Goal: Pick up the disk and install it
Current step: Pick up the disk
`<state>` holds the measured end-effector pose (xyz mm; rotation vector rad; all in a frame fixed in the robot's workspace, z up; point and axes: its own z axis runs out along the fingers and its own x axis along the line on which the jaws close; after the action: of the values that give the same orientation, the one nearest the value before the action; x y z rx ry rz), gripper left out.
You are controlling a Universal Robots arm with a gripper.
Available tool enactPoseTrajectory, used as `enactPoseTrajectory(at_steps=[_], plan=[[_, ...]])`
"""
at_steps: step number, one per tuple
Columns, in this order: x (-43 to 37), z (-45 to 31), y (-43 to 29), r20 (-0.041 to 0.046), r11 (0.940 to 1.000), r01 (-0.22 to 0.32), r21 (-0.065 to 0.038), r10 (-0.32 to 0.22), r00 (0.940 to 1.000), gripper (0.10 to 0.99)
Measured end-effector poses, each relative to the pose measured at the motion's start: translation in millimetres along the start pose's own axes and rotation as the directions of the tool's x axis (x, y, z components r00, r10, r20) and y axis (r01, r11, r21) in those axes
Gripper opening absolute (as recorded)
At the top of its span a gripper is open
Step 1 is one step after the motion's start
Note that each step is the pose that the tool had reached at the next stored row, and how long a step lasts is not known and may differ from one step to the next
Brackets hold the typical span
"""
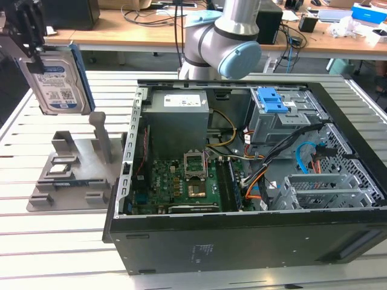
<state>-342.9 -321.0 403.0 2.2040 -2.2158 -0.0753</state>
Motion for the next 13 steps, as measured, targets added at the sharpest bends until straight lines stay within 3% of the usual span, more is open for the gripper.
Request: enactPoseTrajectory(at_steps=[13], plan=[[-0.6,-24.8,1.1,0.0000,1.0000,0.000,0.000,0.000,1.0000,0.369]])
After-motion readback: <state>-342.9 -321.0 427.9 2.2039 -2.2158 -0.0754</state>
